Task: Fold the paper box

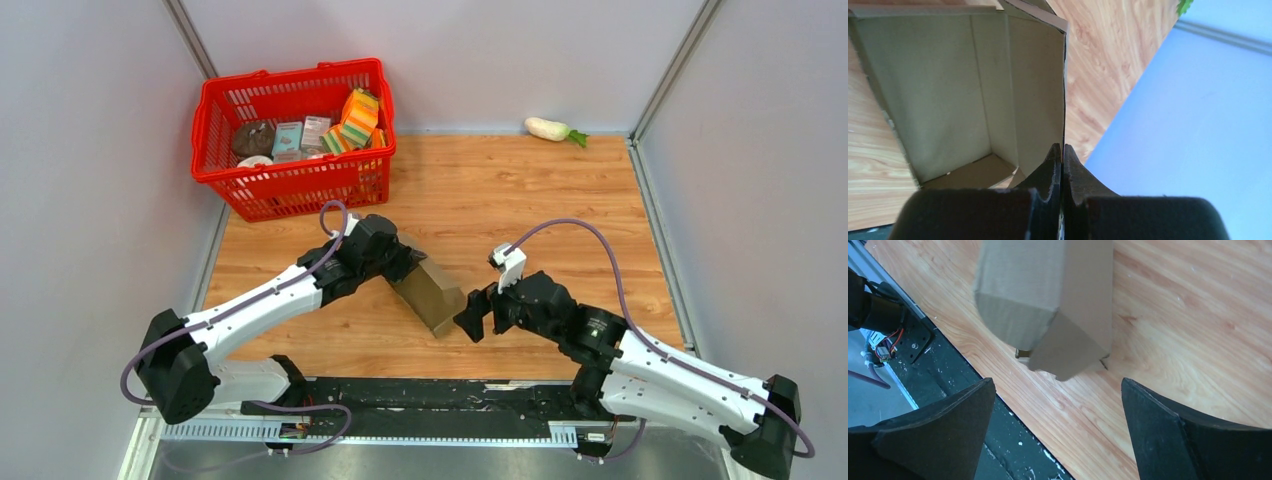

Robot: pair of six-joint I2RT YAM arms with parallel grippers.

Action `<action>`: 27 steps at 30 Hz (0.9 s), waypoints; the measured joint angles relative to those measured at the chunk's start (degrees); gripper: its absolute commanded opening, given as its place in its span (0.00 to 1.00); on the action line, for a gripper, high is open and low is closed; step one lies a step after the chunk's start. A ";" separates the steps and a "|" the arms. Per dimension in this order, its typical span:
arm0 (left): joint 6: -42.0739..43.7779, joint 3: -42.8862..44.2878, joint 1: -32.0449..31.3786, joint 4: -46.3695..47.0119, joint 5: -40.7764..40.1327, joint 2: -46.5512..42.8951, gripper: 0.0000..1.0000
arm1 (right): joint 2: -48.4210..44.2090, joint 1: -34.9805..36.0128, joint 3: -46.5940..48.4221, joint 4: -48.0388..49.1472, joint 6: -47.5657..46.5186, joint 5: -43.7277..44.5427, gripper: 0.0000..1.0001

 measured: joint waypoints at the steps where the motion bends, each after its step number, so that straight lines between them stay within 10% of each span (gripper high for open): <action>1: -2.01 0.20 0.00 -0.04 -0.31 0.39 0.00 | -0.04 1.09 -0.33 1.49 -0.52 0.79 1.00; 7: -8.85 0.48 0.04 0.76 -1.79 1.05 0.08 | 4.28 4.26 -2.05 8.61 -2.16 8.92 0.97; 14: -9.68 0.52 0.04 1.20 -2.67 1.09 0.73 | 13.92 4.48 -0.83 11.69 -1.73 23.89 0.84; 20: -4.02 -2.99 0.46 4.35 -3.34 -4.00 0.75 | 16.09 1.81 1.09 12.68 -0.50 27.91 0.67; 27: 23.50 -18.40 3.69 12.46 -1.27 -22.69 0.80 | 17.11 0.44 1.51 13.68 -0.63 24.92 0.62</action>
